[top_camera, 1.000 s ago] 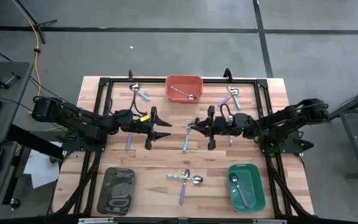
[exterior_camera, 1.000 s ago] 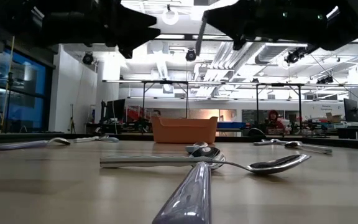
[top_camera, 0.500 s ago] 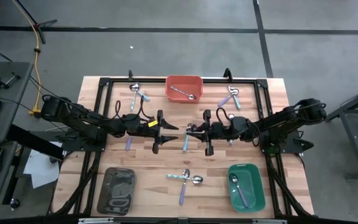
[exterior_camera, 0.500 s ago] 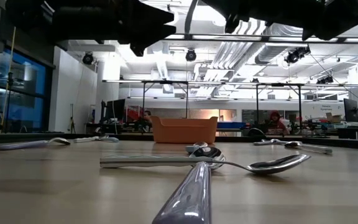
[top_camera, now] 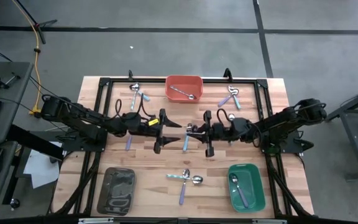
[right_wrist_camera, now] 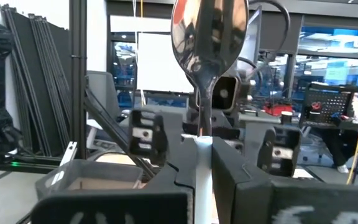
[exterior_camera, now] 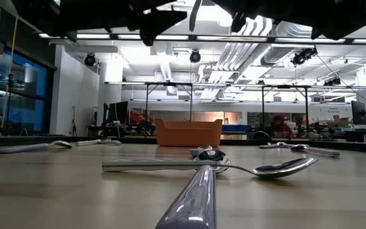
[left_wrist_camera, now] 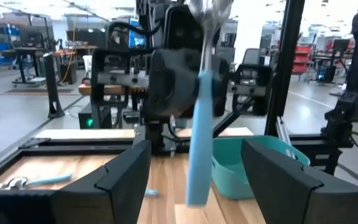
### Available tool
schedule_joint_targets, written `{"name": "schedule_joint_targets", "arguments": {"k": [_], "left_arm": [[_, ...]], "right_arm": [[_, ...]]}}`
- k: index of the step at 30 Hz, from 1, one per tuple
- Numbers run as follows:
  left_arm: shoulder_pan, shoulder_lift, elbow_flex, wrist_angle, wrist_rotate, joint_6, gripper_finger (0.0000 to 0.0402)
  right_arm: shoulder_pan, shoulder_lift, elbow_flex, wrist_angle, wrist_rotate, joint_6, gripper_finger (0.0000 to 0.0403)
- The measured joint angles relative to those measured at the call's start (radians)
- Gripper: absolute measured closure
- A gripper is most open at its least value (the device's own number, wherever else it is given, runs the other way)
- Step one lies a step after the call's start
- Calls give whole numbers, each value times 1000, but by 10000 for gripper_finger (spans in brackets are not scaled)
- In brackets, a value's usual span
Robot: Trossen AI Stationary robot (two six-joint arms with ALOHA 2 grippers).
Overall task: Sort silverware by color (type)
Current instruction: Put the right blue spoon into the black bin
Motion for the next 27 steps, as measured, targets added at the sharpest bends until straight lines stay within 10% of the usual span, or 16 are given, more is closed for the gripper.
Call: {"name": "schedule_joint_targets", "arguments": {"k": [17,27], "left_arm": [[-9,133,147,-125,60,-26,199],[3,133,148,-119,62,-34,310]], "right_arm": [[-4,0,12,-46,0,-6,399],[-3,0,12,-64,2,-4,399]]}}
